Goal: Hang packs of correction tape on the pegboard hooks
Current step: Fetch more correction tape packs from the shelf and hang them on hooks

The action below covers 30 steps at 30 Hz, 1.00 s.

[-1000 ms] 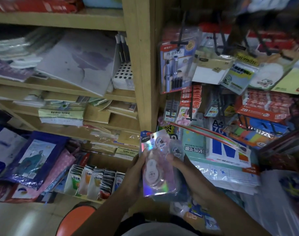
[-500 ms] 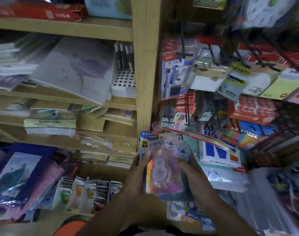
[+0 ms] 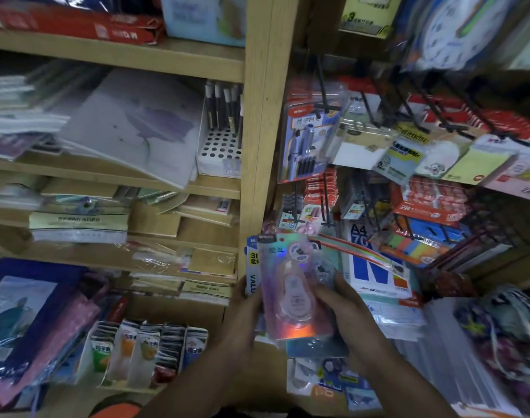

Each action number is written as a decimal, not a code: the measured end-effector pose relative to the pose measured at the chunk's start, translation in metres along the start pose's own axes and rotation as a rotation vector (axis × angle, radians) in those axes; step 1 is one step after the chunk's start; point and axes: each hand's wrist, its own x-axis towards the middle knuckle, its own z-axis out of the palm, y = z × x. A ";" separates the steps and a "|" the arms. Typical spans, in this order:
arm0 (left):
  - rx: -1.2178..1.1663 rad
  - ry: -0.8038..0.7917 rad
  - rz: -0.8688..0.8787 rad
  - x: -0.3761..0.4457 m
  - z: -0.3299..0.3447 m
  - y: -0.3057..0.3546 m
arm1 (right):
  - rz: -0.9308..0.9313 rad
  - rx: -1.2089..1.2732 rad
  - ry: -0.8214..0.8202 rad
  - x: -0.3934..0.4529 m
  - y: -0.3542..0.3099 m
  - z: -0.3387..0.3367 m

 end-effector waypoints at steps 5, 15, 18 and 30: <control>-0.039 -0.037 0.014 -0.006 -0.002 0.007 | 0.040 0.092 0.084 -0.002 0.003 0.001; -0.050 -0.038 -0.030 -0.033 -0.022 0.004 | -0.059 0.044 -0.036 -0.028 0.036 -0.010; -0.039 -0.067 -0.025 -0.058 -0.035 -0.005 | 0.007 -0.111 -0.056 -0.037 0.054 -0.019; 0.143 0.001 -0.027 -0.096 -0.038 -0.009 | -0.067 -0.277 -0.103 -0.082 0.045 -0.008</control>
